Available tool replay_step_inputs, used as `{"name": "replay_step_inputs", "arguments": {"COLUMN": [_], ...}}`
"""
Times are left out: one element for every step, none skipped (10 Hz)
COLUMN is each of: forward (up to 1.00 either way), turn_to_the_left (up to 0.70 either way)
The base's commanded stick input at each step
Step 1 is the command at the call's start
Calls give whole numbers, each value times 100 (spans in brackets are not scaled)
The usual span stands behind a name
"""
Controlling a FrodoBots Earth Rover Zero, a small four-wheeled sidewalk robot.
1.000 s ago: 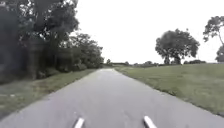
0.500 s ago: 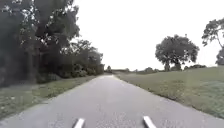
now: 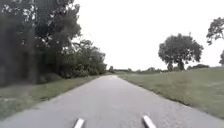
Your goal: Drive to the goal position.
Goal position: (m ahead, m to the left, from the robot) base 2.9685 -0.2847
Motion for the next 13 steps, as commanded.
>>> {"name": "replay_step_inputs", "arguments": {"forward": [70, 70, 70, 70, 70, 70, 70, 70, 70, 70, 70, 70, 70], "turn_to_the_left": [0, 0, 0, 0, 0, 0, 0, 0, 9, 28, 35, 35, 35]}}
